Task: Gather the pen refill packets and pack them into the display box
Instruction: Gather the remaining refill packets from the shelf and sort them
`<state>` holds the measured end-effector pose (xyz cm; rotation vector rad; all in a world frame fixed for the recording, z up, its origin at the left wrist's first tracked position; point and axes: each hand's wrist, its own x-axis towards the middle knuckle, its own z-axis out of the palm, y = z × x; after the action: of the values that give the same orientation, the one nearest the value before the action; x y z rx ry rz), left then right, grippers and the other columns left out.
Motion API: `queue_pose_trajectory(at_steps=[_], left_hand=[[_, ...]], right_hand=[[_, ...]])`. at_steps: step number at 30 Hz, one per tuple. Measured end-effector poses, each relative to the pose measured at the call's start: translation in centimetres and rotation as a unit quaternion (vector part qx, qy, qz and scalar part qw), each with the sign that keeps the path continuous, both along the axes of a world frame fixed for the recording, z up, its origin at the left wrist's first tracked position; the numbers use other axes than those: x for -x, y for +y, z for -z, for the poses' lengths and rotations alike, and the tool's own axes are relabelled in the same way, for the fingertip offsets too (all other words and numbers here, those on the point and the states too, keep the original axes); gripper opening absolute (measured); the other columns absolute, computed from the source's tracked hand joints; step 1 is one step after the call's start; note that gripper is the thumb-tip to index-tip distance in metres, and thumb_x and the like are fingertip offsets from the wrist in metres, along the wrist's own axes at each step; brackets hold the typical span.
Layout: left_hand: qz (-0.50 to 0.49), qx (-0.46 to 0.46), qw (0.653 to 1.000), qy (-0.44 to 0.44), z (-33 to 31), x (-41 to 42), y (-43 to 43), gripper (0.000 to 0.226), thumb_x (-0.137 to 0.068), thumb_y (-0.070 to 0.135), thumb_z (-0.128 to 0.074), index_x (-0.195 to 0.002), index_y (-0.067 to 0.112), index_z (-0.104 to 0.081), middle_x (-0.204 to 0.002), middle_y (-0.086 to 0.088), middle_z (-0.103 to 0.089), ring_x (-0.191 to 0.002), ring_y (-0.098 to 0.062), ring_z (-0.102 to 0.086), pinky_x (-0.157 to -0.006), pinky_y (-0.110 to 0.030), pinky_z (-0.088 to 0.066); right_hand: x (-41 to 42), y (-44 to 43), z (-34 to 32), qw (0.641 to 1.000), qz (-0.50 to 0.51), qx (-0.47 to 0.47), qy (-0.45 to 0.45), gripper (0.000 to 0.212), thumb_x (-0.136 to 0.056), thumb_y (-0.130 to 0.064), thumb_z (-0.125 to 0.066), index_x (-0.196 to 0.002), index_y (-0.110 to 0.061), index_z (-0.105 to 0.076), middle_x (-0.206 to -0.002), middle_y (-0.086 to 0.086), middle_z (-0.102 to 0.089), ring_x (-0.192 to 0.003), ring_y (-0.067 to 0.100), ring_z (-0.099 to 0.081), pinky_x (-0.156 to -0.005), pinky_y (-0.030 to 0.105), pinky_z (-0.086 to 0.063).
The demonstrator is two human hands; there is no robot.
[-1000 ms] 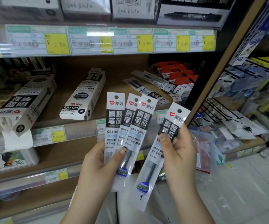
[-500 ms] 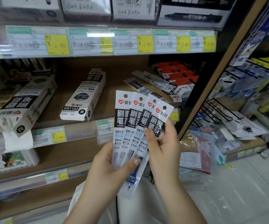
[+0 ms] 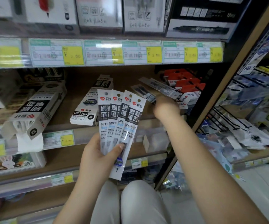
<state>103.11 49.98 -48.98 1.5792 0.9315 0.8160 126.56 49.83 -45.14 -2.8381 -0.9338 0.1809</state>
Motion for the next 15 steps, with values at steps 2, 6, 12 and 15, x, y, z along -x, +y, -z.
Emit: queue_pose_trajectory(at_steps=[2, 6, 12, 15], left_hand=[[0.0, 0.009, 1.0, 0.008, 0.3, -0.5, 0.2, 0.023, -0.078, 0.009, -0.073, -0.094, 0.023, -0.065, -0.084, 0.011, -0.072, -0.072, 0.001, -0.067, -0.059, -0.015, -0.048], [-0.006, 0.035, 0.999, 0.008, 0.5, -1.0, 0.3, 0.021, -0.079, 0.012, -0.074, -0.095, 0.023, -0.065, -0.086, 0.006, -0.073, -0.075, -0.009, -0.069, -0.062, -0.03, -0.054], [-0.006, 0.038, 0.999, 0.017, 0.7, -1.0, 0.6, 0.022, -0.079, 0.012, -0.073, -0.092, 0.028, -0.064, -0.086, 0.009, -0.072, -0.076, -0.007, -0.069, -0.063, -0.027, -0.052], [-0.011, 0.047, 0.999, 0.017, 1.0, -1.0, 0.6, 0.022, -0.079, 0.012, -0.073, -0.093, 0.026, -0.064, -0.087, 0.007, -0.072, -0.076, -0.008, -0.069, -0.06, -0.025, -0.051]], right_hand=[[0.4, 0.4, -0.7, 1.0, 0.006, 0.01, -0.023, 0.038, -0.087, 0.002, -0.044, -0.122, -0.01, -0.054, -0.119, 0.013, -0.059, -0.107, 0.031, -0.057, -0.071, 0.035, -0.043], [0.6, 0.6, -1.0, 0.998, -0.003, -0.01, -0.063, 0.035, -0.087, 0.009, -0.04, -0.115, -0.004, -0.058, -0.117, 0.016, -0.059, -0.106, 0.033, -0.058, -0.067, 0.036, -0.041], [-0.3, 0.3, -0.3, 0.997, -0.017, -0.054, -0.047, 0.032, -0.086, 0.008, -0.04, -0.107, -0.003, -0.062, -0.107, 0.018, -0.062, -0.098, 0.035, -0.06, -0.07, 0.036, -0.046], [-1.3, 0.0, 0.5, 0.991, -0.007, -0.121, -0.051, 0.035, -0.085, 0.007, -0.04, -0.108, -0.006, -0.063, -0.099, 0.015, -0.064, -0.09, 0.033, -0.061, -0.069, 0.032, -0.049]])
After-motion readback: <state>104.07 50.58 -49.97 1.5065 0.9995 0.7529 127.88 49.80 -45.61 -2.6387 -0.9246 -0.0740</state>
